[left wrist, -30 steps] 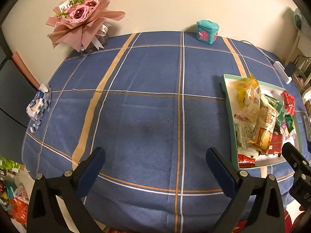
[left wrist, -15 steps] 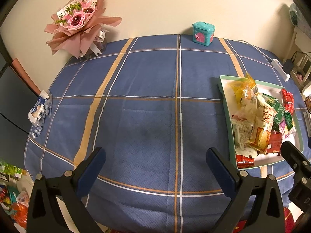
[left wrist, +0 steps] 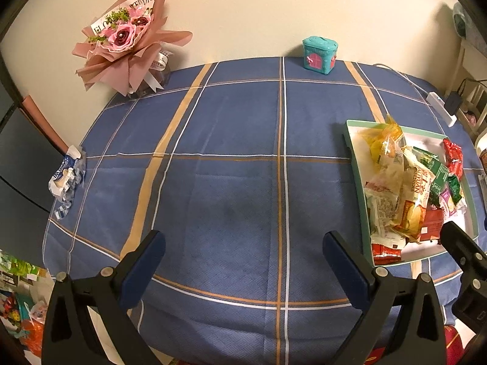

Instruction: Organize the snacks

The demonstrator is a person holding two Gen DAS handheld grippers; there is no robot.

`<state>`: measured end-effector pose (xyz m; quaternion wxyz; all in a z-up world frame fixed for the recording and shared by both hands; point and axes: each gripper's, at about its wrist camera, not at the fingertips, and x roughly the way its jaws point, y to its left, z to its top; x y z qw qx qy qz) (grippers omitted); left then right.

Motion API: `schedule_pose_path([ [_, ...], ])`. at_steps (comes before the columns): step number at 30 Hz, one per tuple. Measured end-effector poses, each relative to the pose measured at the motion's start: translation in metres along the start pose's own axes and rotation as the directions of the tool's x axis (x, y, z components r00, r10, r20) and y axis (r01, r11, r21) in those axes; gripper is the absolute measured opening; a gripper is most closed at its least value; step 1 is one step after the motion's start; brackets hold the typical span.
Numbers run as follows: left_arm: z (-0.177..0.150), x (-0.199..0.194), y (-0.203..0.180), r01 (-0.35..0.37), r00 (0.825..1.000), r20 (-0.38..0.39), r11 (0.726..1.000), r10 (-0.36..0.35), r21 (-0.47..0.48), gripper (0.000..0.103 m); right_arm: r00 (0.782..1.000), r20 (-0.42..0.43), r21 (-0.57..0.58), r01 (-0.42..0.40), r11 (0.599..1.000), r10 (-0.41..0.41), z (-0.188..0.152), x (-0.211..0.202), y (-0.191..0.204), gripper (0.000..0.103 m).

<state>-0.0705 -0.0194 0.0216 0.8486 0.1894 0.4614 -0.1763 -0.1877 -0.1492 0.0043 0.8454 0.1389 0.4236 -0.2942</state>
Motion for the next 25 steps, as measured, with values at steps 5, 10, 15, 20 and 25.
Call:
schedule_pose_path([
  [5,0.0,0.0,0.0,-0.017,1.0,-0.001,1.0,0.017,0.001,0.103,1.0,0.0,0.0,0.0,1.0,0.0,0.0,0.0,0.0,0.103],
  [10,-0.001,-0.002,0.001,-0.028,1.0,0.01,1.0,0.028,0.0,0.103,1.0,0.0,0.0,0.0,1.0,0.0,0.0,0.0,0.0,0.103],
  [15,-0.001,-0.004,0.004,-0.028,0.999,0.021,0.999,0.029,-0.019,0.103,1.0,-0.001,0.0,0.0,1.0,0.0,0.0,0.001,0.0,0.103],
  [20,0.0,-0.008,0.002,-0.016,0.999,0.037,1.0,0.016,-0.007,0.103,1.0,0.001,0.0,-0.001,1.0,0.001,-0.001,0.001,0.0,0.103],
  [25,0.001,-0.012,0.001,-0.017,0.998,0.058,1.0,0.017,0.002,0.103,1.0,-0.001,-0.001,0.0,1.0,0.0,-0.002,0.002,0.0,0.103],
])
